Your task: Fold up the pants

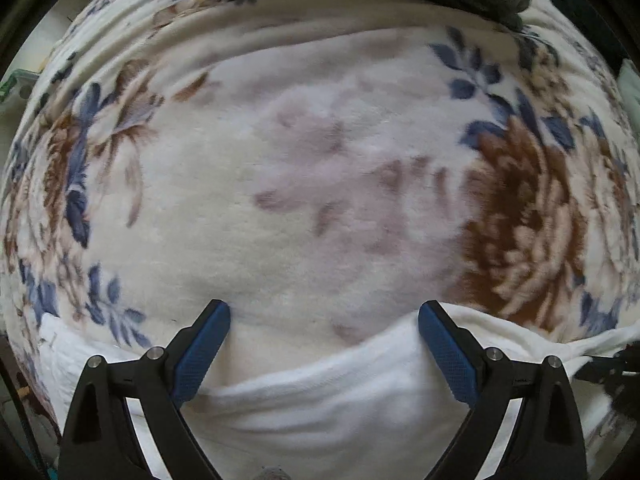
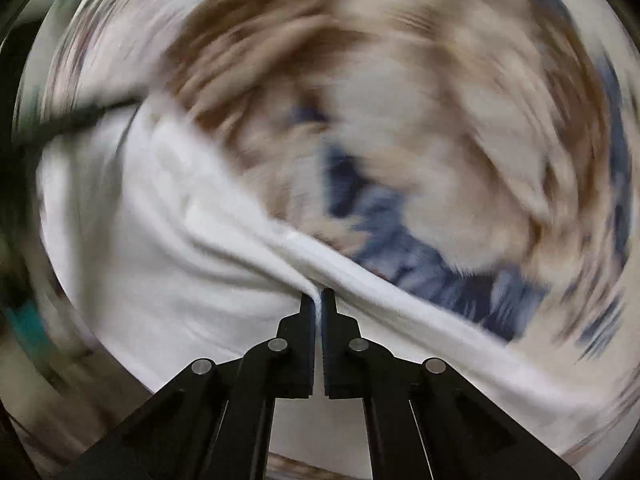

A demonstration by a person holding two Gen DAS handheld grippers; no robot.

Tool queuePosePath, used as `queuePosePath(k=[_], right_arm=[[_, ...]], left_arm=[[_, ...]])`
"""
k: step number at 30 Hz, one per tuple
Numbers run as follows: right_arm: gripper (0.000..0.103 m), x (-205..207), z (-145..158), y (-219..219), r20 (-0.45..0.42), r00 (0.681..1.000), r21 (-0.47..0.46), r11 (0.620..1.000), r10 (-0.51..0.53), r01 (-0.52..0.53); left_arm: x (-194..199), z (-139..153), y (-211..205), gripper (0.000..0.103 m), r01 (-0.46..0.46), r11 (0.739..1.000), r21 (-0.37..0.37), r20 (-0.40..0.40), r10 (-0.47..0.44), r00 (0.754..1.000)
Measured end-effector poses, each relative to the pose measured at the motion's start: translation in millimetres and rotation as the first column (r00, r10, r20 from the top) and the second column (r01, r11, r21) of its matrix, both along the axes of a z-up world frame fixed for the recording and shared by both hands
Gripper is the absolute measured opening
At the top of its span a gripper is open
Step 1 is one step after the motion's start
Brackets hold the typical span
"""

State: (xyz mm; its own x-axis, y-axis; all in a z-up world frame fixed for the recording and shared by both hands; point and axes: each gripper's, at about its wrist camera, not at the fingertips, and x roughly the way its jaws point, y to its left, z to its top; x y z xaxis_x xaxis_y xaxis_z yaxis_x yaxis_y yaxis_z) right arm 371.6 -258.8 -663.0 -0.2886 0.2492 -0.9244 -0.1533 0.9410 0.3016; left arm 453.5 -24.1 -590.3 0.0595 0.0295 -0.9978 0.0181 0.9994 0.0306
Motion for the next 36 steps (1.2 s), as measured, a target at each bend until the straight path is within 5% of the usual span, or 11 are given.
queuePosePath(k=[5,9,13,14,18,21,24,27,29,31,36], right_arm=[[0.003,-14,-20,-57,-0.145,0.913,0.109,0.911,-0.382,0.398],[0.013,-10,6,-67,-0.110,0.936,0.110,0.932,-0.335,0.346],[0.059,6,49,-39,0.003,0.975,0.149,0.964,-0.221,0.218],[0.061,10,55,-26,0.024,0.984,0.156,0.973,-0.176,0.171],[0.057,24,47,26,0.077,0.997,0.131,0.991,0.018,-0.028],[0.008,30,28,41,0.061,0.993,0.140,0.984,0.102,-0.109],[0.005,35,19,46,0.055,0.993,0.119,0.987,0.104,-0.110],[0.009,42,20,52,0.032,0.999,0.165,0.986,0.027,-0.032],[0.013,46,22,44,-0.029,0.999,0.287,0.957,-0.026,0.033],[0.046,50,15,38,-0.090,0.994,0.367,0.926,-0.057,0.086],[0.044,71,-4,56,-0.176,0.982,0.473,0.868,-0.074,0.150]], left_arm=[[4,3,28,0.097,-0.071,0.997,-0.020,-0.028,0.071,0.997],[0,32,31,0.097,-0.059,0.998,-0.037,0.023,0.060,0.998],[-5,35,16,0.097,-0.007,1.000,-0.026,0.043,0.008,0.999],[-5,29,7,0.097,0.005,1.000,-0.015,0.041,-0.004,0.999],[2,-1,1,0.098,0.028,0.999,0.032,0.032,-0.029,0.999],[10,-12,6,0.099,0.030,0.999,0.030,0.026,-0.030,0.999],[16,-7,14,0.099,0.008,1.000,-0.009,0.020,-0.008,1.000],[8,11,40,0.099,-0.082,0.994,-0.069,0.032,0.084,0.996],[5,20,56,0.099,-0.130,0.988,-0.078,0.036,0.133,0.990],[2,31,73,0.099,-0.173,0.982,-0.080,0.042,0.177,0.983],[-15,30,104,0.099,-0.188,0.982,-0.021,0.028,0.189,0.982]])
